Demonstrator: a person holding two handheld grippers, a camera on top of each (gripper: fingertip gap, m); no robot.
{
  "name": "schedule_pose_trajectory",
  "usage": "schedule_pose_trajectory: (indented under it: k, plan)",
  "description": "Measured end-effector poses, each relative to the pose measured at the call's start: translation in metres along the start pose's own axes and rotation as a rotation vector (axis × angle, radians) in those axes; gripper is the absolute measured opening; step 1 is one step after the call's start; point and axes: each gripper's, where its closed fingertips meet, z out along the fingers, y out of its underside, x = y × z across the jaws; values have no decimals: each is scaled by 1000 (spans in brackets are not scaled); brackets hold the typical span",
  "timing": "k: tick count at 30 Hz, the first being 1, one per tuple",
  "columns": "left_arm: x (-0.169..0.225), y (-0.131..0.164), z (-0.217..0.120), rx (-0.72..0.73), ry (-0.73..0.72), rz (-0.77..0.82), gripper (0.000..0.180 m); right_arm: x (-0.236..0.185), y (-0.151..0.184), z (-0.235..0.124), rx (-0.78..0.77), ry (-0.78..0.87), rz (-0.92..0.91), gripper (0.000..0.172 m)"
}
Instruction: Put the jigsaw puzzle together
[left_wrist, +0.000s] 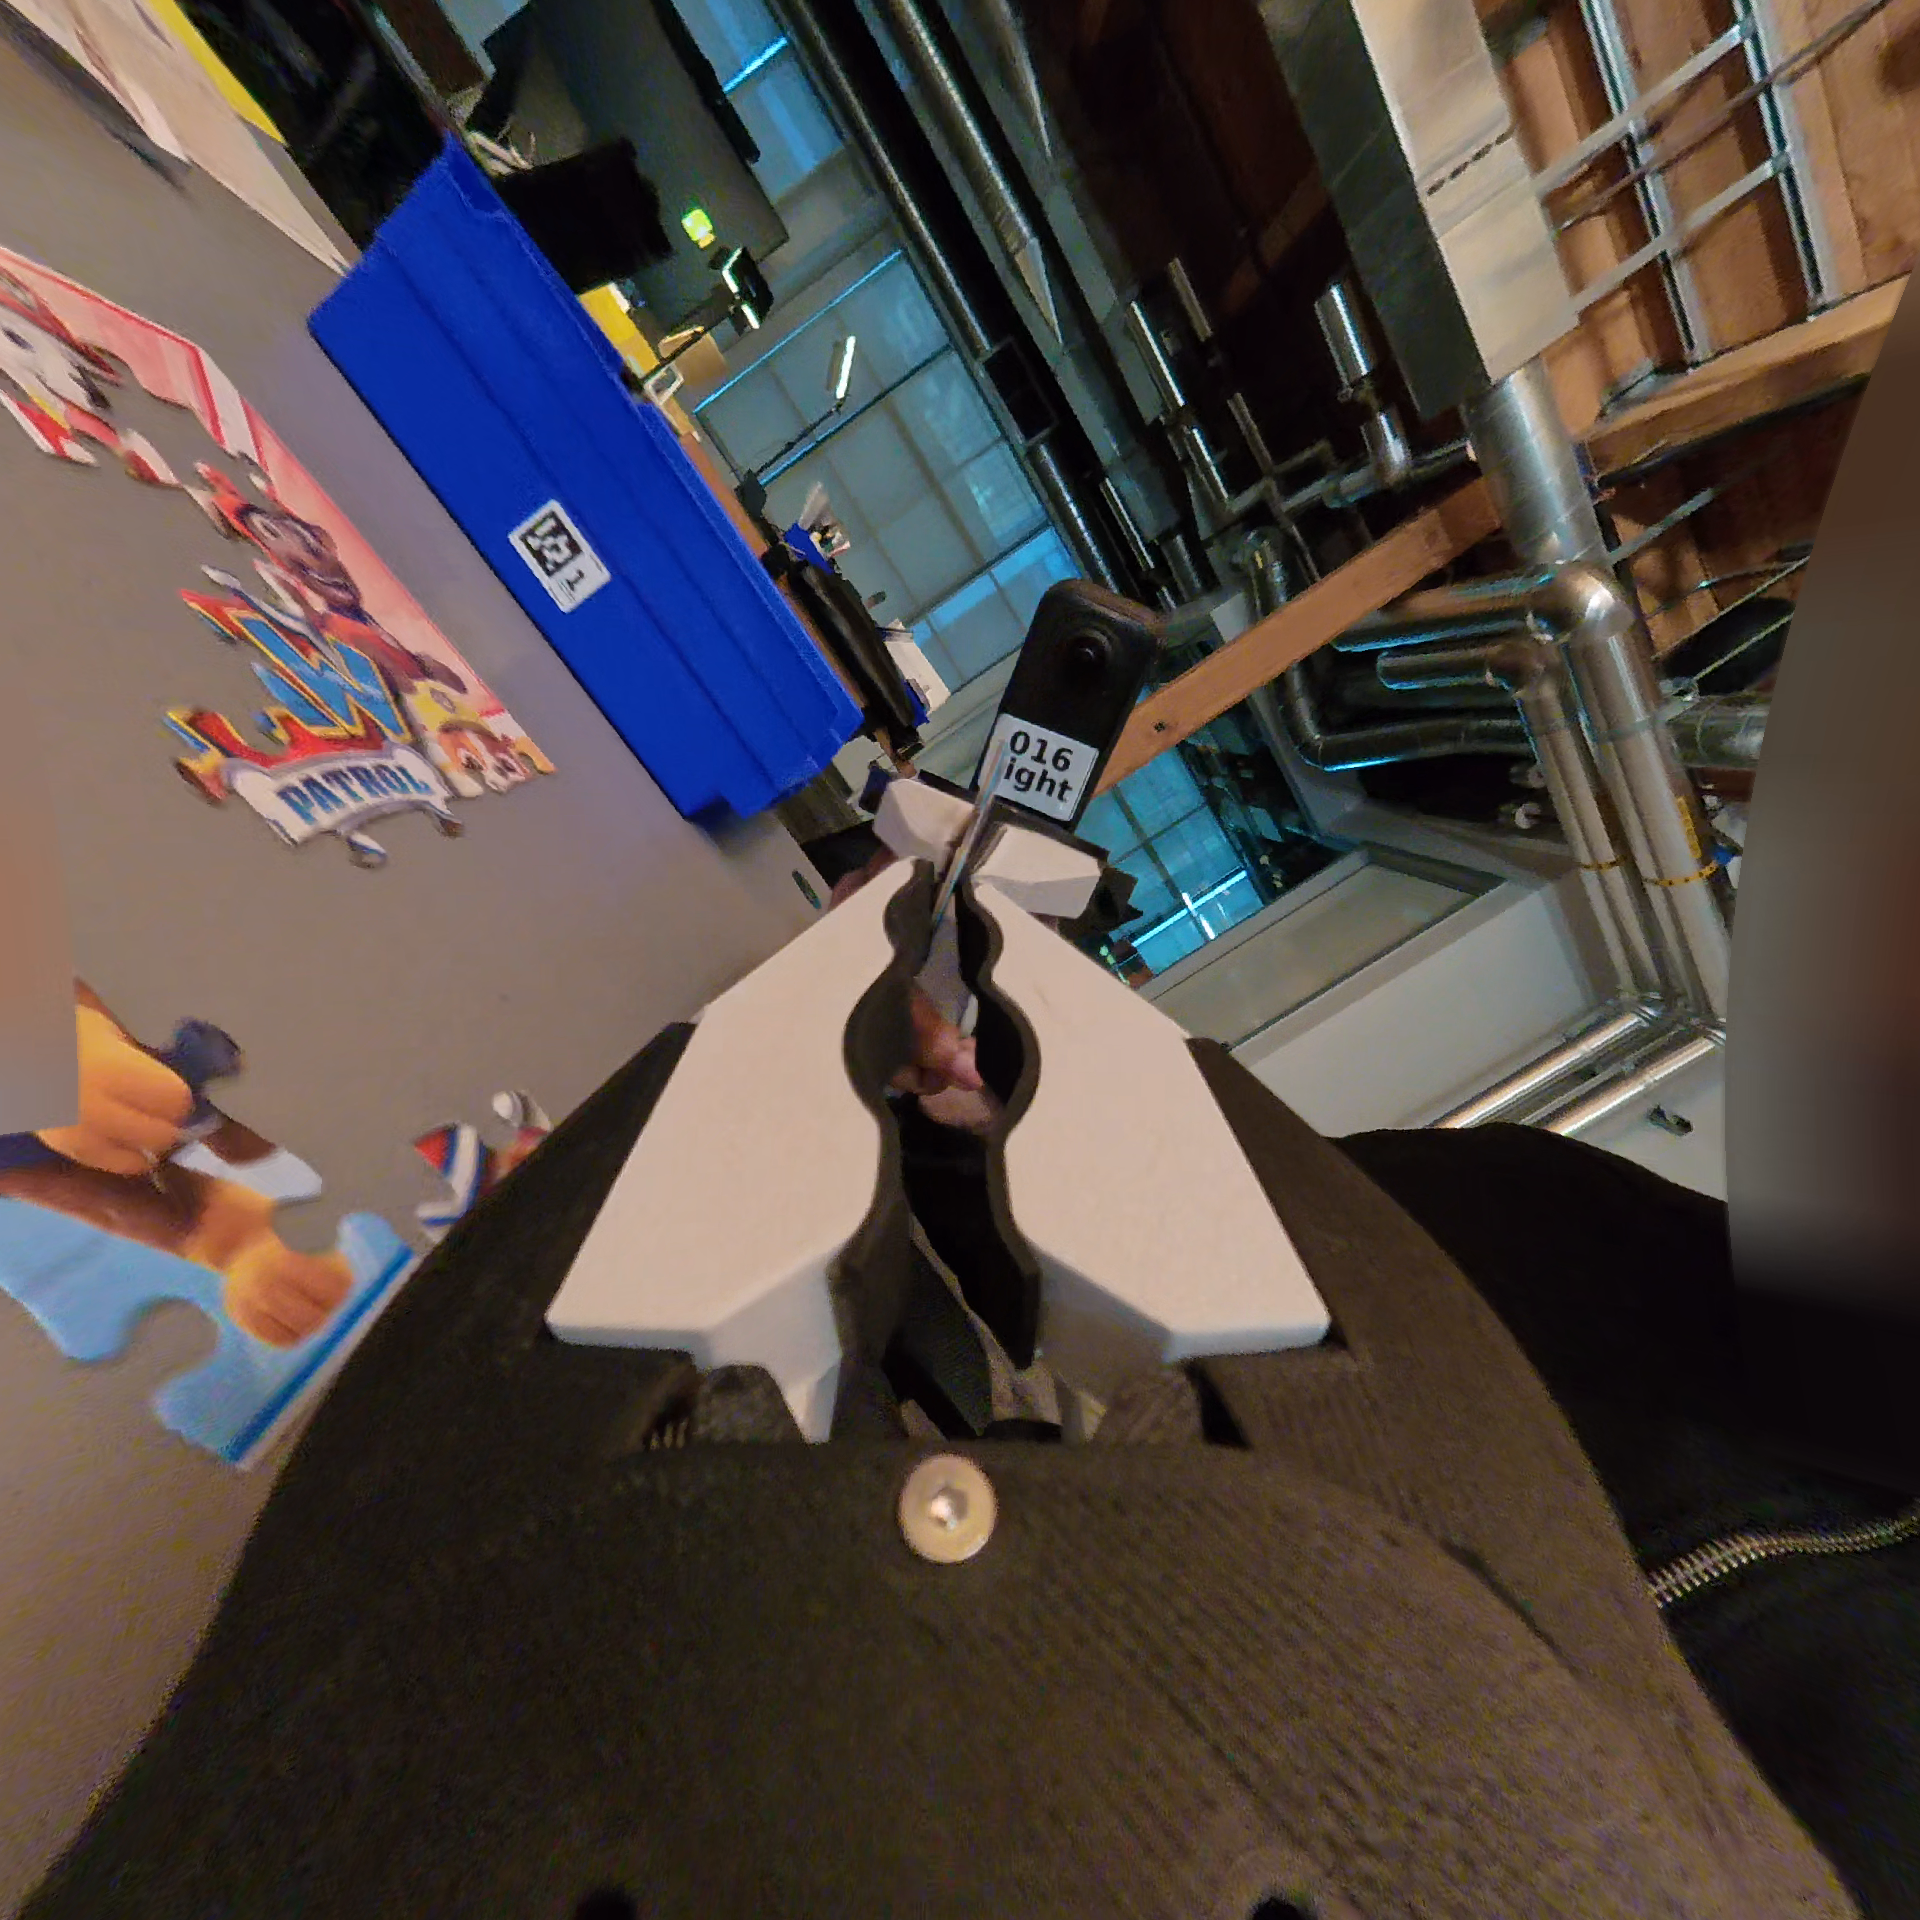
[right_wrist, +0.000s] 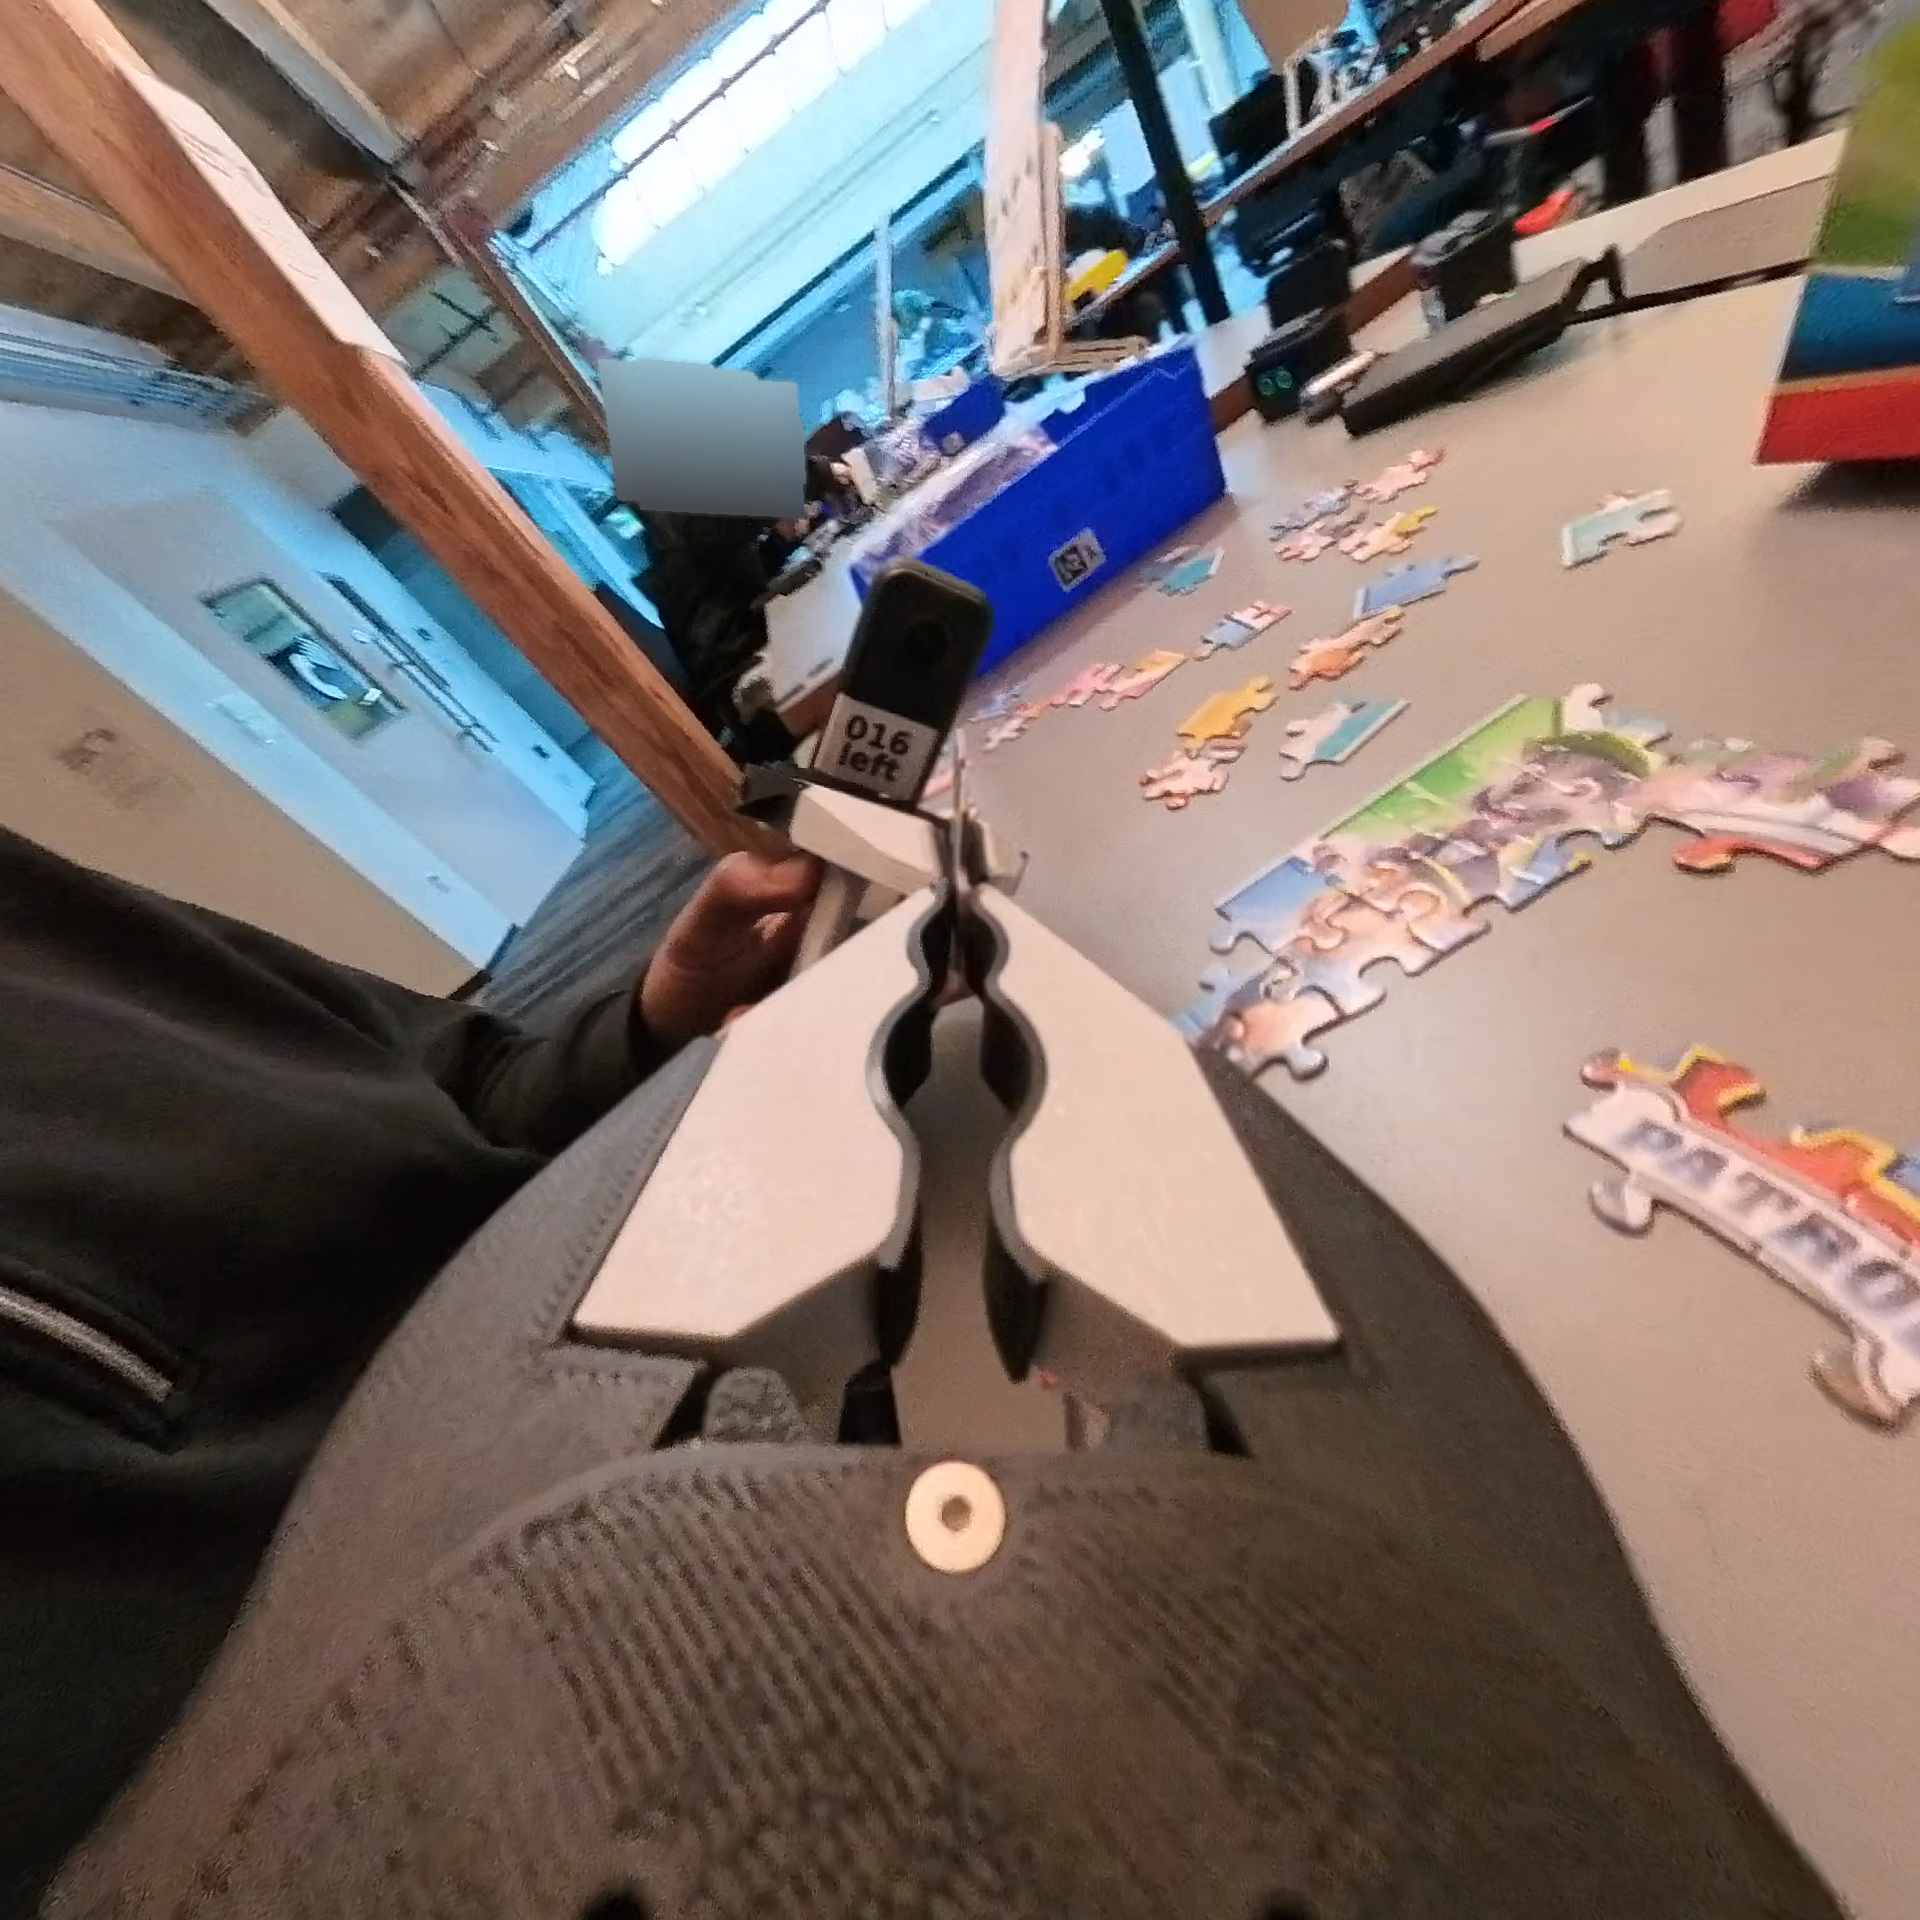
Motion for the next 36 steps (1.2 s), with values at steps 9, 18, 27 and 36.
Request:
schedule_pose_trajectory:
  k: [9,18,27,36]
  plan:
    - [-79,-114,-45,44,-412,301,32,122,-56,33,-91,110,77,0]
    - [-168,-133,-50,-269,-746,343,0,208,-32,84,-341,203,259,0]
    - [-188,-107,-52,-395,-877,448,0,213,-20,91,-373,246,264,0]
    - [-185,-100,-50,-439,-889,512,0,222,-18,79,-407,342,183,18]
